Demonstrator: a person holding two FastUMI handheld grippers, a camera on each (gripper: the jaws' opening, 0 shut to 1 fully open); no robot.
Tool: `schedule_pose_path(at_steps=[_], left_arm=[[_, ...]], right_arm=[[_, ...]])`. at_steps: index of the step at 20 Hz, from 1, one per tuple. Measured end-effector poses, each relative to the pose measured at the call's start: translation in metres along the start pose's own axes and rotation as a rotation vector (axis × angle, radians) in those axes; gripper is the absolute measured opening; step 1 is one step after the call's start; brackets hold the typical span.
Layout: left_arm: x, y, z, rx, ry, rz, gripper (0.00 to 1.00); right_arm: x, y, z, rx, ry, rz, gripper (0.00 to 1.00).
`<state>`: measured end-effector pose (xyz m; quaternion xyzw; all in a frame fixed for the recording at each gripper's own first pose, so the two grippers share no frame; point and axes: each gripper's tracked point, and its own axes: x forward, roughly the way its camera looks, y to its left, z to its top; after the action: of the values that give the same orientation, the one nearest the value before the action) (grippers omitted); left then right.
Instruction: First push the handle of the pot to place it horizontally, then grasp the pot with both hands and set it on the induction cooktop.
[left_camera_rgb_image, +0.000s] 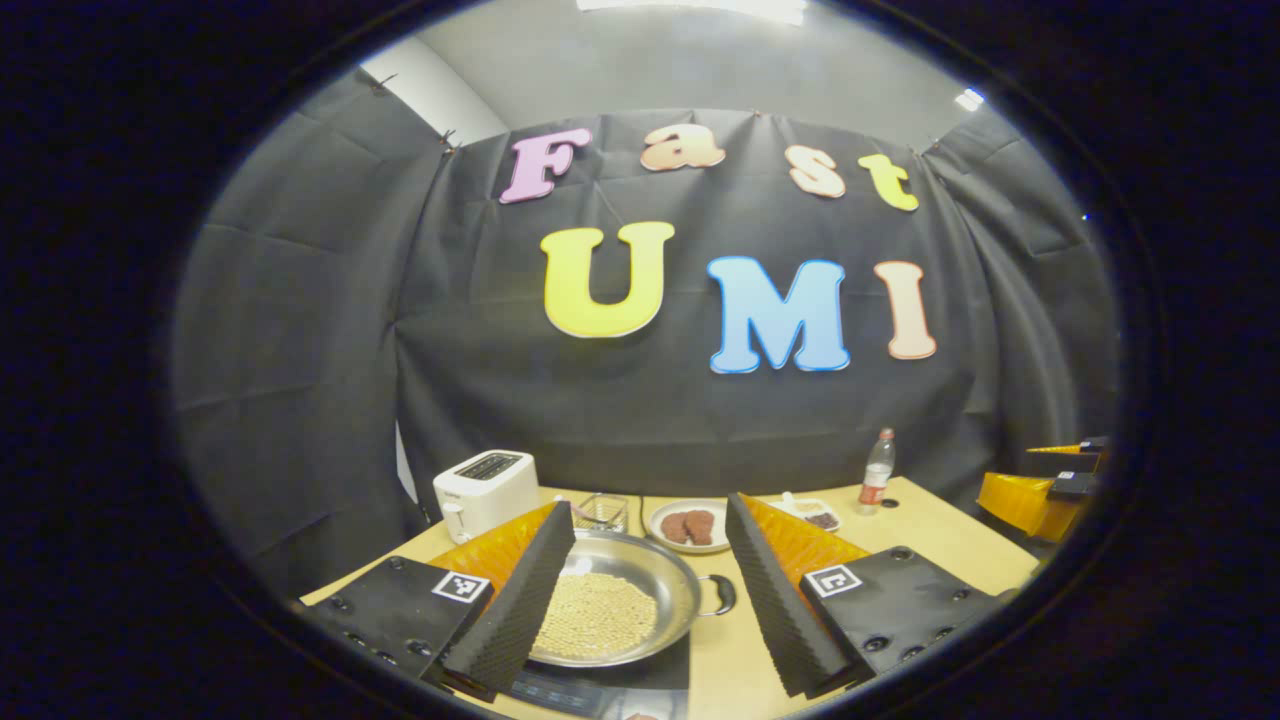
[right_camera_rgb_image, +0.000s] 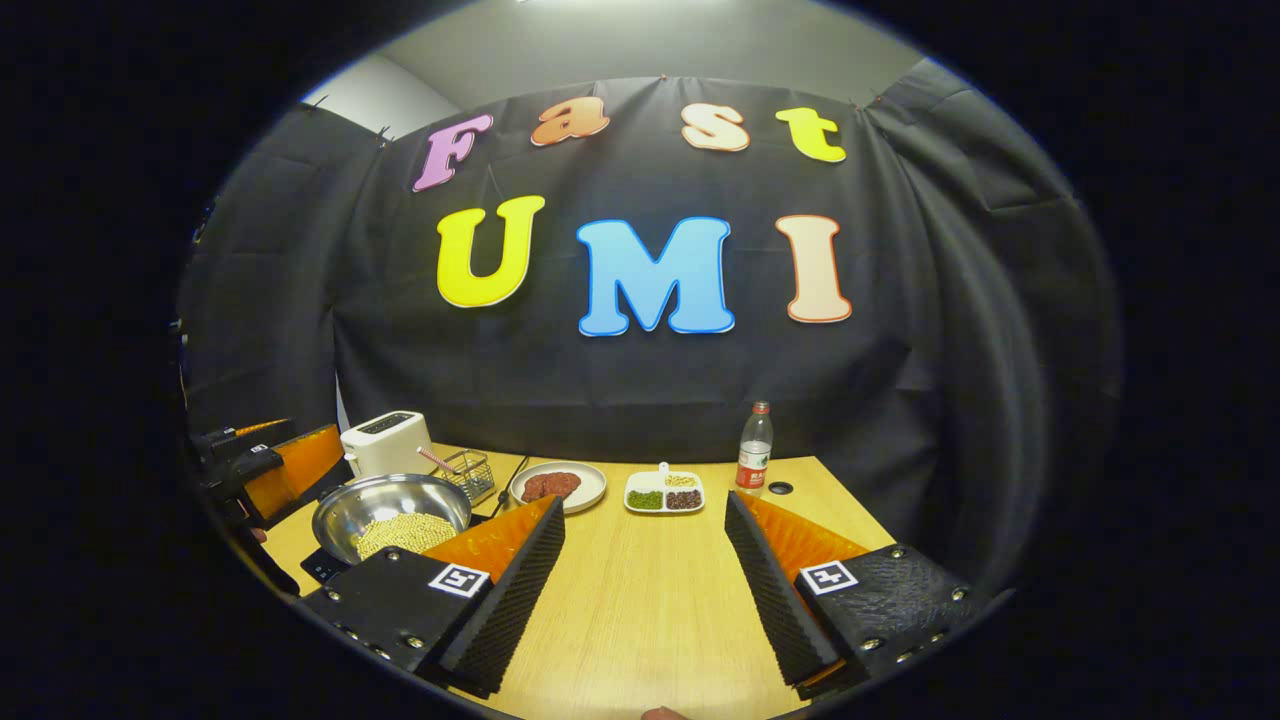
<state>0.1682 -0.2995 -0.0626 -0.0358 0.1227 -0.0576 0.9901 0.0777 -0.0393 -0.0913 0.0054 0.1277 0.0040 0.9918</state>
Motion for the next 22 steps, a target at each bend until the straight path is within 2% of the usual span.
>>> schedule_pose_path(at_steps=[4,6,7,8,9,10,11,15,16,18,19,21,22], left_arm=[[-0.042,-0.042,0.03,0.01,-0.063,-0.031,1.0],[-0.059,-0.052,0.043,0.008,-0.087,-0.04,0.94],[-0.066,-0.054,0.047,0.007,-0.096,-0.041,1.0],[-0.072,-0.055,0.049,0.003,-0.099,-0.045,0.94],[-0.08,-0.057,0.051,0.002,-0.101,-0.05,0.94],[-0.084,-0.054,0.054,0.004,-0.105,-0.05,0.94],[-0.092,-0.052,0.059,0.012,-0.116,-0.055,1.0],[-0.112,-0.041,0.069,0.035,-0.143,-0.048,1.0],[-0.114,-0.038,0.071,0.03,-0.146,-0.046,0.94],[-0.12,-0.037,0.071,0.017,-0.152,-0.049,1.0],[-0.123,-0.035,0.071,0.015,-0.153,-0.044,0.94],[-0.127,-0.028,0.07,0.001,-0.155,-0.032,1.0],[-0.128,-0.027,0.071,-0.009,-0.156,-0.033,0.98]], right_arm=[[-0.042,-0.033,0.01,-0.005,-0.035,-0.013,0.97],[-0.06,-0.043,0.017,-0.023,-0.058,-0.021,0.98],[-0.067,-0.044,0.021,-0.021,-0.069,-0.022,0.98],[-0.074,-0.042,0.023,-0.014,-0.079,-0.019,0.98],[-0.08,-0.039,0.026,-0.011,-0.089,-0.017,0.98],[-0.084,-0.037,0.03,-0.012,-0.101,-0.02,0.98],[-0.088,-0.037,0.031,-0.02,-0.113,-0.027,0.98],[-0.099,-0.031,0.032,-0.007,-0.133,-0.05,0.98],[-0.101,-0.029,0.029,-0.001,-0.125,-0.053,0.98],[-0.104,-0.027,0.03,0.02,-0.123,-0.056,0.98],[-0.105,-0.026,0.032,0.025,-0.123,-0.055,0.99],[-0.105,-0.026,0.038,0.017,-0.137,-0.053,0.98],[-0.105,-0.026,0.042,0.011,-0.15,-0.054,0.98]])
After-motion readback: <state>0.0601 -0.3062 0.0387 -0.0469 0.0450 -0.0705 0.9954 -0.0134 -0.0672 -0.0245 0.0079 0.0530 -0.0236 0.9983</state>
